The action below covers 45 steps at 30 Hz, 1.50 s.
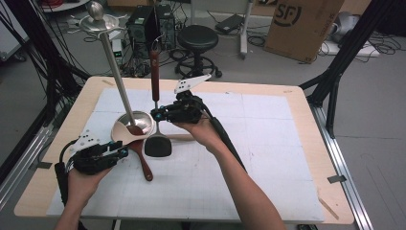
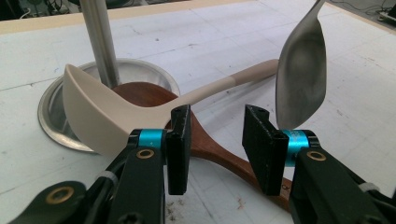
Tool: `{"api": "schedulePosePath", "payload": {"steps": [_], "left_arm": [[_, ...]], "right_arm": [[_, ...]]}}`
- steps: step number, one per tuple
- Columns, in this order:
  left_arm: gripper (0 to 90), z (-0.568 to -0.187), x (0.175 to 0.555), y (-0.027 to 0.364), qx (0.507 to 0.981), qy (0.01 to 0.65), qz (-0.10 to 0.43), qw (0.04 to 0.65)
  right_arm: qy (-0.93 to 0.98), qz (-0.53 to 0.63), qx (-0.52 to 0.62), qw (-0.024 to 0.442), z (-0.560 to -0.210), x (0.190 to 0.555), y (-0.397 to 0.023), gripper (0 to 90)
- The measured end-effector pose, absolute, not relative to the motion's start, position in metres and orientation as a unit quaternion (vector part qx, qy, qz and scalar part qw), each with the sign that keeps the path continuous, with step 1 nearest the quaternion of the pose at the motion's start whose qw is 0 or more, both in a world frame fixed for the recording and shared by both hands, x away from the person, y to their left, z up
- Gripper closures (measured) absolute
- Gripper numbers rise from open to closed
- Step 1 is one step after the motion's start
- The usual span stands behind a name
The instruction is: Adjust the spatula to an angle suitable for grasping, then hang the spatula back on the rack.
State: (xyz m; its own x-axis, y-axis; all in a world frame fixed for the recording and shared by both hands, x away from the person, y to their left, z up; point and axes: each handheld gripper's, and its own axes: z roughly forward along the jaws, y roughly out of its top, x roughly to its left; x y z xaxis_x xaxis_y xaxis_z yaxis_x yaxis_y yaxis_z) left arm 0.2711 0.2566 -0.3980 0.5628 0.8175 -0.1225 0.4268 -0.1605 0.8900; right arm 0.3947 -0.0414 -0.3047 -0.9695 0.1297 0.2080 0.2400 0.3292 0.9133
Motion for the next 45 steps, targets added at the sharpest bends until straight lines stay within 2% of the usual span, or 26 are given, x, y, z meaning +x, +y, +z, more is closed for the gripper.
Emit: {"api": "schedulePosePath", "payload": {"steps": [14,45], "left_arm": [[58.5,-0.400,0.272,0.266,0.727,0.437,0.204,0.489],[56.2,-0.401,0.270,0.270,0.725,0.441,0.209,0.486]], "right_arm": [[-0.818,-0.565,-0.091,0.051,-0.294,0.405,-0.017,83.6],[-0.833,-0.551,-0.037,0.038,-0.267,0.414,0.033,83.6]]}}
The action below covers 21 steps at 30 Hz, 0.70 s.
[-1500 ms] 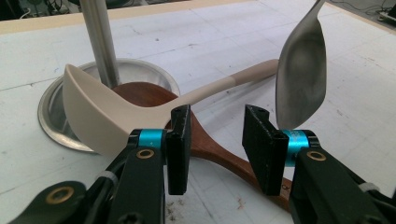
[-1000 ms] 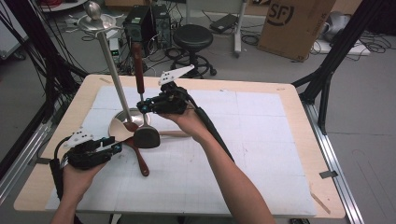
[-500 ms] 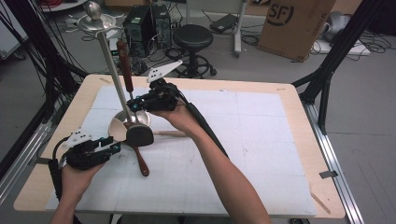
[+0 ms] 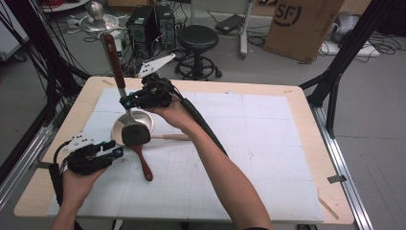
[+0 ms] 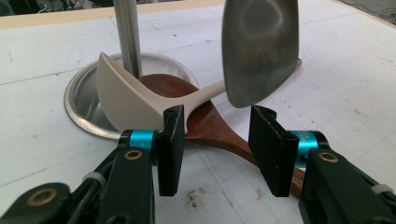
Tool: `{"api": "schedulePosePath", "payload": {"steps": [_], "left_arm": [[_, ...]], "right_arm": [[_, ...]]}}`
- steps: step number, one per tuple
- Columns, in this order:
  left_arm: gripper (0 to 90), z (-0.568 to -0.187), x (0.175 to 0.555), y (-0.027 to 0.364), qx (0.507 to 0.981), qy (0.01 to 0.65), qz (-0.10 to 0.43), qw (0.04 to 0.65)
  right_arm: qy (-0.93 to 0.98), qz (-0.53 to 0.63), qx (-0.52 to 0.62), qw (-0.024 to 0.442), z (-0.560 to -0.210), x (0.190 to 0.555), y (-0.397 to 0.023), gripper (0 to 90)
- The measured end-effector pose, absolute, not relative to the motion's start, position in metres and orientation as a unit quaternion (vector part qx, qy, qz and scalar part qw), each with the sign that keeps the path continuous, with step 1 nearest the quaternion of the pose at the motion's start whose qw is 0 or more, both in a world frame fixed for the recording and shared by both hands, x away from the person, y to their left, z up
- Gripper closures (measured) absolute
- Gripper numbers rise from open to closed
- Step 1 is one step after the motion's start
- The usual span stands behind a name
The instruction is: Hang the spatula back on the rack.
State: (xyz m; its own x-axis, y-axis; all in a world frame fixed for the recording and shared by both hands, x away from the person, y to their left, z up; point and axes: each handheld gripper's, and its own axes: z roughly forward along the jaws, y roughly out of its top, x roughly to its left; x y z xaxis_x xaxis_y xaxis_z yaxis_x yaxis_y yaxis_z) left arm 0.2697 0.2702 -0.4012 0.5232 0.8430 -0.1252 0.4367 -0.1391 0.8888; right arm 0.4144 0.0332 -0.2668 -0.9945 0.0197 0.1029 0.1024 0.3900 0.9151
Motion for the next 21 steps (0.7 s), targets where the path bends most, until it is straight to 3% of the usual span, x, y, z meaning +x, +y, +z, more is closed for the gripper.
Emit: {"api": "schedulePosePath", "payload": {"steps": [21], "left_arm": [[56.0,-0.401,0.268,0.274,0.720,0.445,0.211,0.489]], "right_arm": [[-0.843,-0.535,-0.034,0.040,-0.261,0.428,0.066,83.2]]}}
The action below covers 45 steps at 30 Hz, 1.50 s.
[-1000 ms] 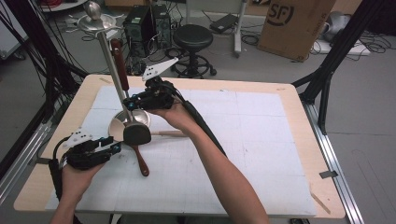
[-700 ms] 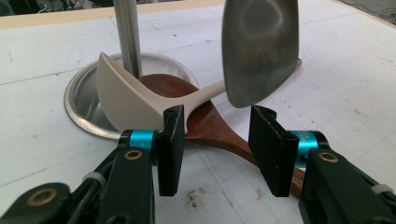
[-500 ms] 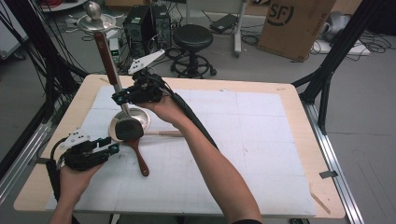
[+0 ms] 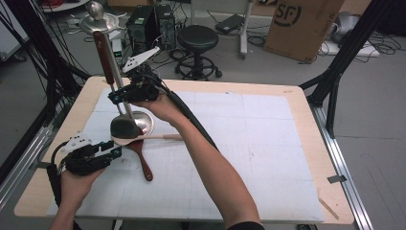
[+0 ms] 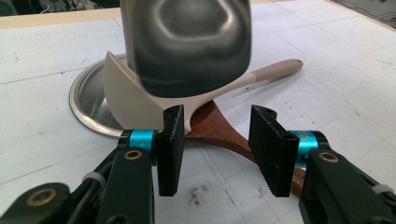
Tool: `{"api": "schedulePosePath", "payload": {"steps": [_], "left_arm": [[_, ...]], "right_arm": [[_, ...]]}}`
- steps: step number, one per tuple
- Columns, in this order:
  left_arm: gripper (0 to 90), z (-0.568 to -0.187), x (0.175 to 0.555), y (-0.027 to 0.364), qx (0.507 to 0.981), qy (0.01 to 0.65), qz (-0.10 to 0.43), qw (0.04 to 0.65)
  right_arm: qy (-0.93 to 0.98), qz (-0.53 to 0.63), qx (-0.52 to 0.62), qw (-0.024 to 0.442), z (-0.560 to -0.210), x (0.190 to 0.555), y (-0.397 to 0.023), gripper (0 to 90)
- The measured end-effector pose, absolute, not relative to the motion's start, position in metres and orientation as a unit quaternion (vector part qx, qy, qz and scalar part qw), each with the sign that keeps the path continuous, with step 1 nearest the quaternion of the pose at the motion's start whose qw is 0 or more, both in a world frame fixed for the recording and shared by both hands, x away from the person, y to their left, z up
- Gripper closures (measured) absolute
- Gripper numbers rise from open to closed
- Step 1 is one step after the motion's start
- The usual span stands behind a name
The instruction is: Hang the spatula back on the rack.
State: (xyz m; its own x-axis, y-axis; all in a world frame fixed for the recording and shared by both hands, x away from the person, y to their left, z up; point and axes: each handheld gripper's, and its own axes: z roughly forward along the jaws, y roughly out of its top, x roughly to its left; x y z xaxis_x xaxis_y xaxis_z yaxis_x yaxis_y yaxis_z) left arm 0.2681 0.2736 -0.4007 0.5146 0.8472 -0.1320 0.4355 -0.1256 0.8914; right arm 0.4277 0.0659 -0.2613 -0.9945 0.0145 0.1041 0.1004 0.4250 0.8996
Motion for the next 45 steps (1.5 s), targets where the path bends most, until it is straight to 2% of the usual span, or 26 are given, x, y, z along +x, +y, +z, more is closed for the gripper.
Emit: {"api": "schedulePosePath", "payload": {"steps": [18,45], "left_arm": [[56.0,-0.400,0.268,0.276,0.719,0.446,0.211,0.490],[55.6,-0.400,0.266,0.276,0.720,0.444,0.210,0.491]], "right_arm": [[-0.841,-0.539,-0.025,0.037,-0.263,0.430,0.079,83.6],[-0.832,-0.550,-0.068,0.037,-0.262,0.431,0.079,82.3]]}}
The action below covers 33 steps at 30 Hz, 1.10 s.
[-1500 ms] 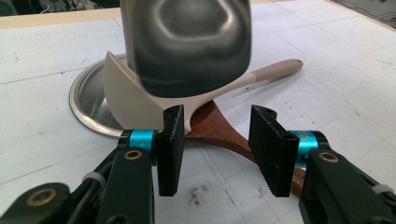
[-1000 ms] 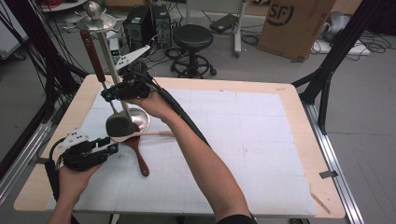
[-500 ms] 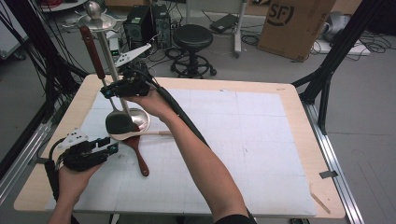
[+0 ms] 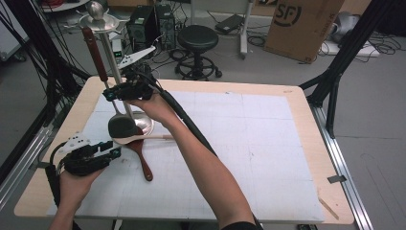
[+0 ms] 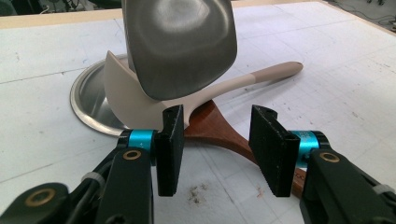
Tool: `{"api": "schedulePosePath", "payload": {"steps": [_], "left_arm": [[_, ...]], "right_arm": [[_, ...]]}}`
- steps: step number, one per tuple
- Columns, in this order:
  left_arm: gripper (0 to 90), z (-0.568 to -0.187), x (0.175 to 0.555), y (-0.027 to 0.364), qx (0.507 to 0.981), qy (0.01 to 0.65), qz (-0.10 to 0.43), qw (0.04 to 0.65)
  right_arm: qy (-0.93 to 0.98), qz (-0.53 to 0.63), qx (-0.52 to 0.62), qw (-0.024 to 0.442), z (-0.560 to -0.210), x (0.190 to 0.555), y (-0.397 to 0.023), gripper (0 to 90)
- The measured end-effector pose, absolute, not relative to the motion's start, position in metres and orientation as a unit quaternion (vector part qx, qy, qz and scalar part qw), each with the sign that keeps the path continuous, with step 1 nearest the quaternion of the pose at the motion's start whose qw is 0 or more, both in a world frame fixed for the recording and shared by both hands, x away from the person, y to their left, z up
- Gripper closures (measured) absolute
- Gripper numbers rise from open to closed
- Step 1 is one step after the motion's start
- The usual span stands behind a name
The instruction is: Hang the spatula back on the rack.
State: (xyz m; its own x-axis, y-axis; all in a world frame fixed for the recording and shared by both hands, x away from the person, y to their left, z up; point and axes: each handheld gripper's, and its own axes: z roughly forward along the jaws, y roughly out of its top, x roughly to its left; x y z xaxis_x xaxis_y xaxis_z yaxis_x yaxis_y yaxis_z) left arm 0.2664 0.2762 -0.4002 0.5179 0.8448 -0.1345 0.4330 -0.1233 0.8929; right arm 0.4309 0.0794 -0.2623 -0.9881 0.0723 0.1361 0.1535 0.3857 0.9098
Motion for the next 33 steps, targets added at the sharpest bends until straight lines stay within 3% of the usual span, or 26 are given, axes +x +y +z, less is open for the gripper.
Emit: {"api": "schedulePosePath", "payload": {"steps": [33], "left_arm": [[55.3,-0.4011,0.2625,0.2768,0.723,0.443,0.207,0.489]], "right_arm": [[-0.832,-0.551,-0.069,-0.004,-0.2550,0.4237,0.0808,83.5]]}}
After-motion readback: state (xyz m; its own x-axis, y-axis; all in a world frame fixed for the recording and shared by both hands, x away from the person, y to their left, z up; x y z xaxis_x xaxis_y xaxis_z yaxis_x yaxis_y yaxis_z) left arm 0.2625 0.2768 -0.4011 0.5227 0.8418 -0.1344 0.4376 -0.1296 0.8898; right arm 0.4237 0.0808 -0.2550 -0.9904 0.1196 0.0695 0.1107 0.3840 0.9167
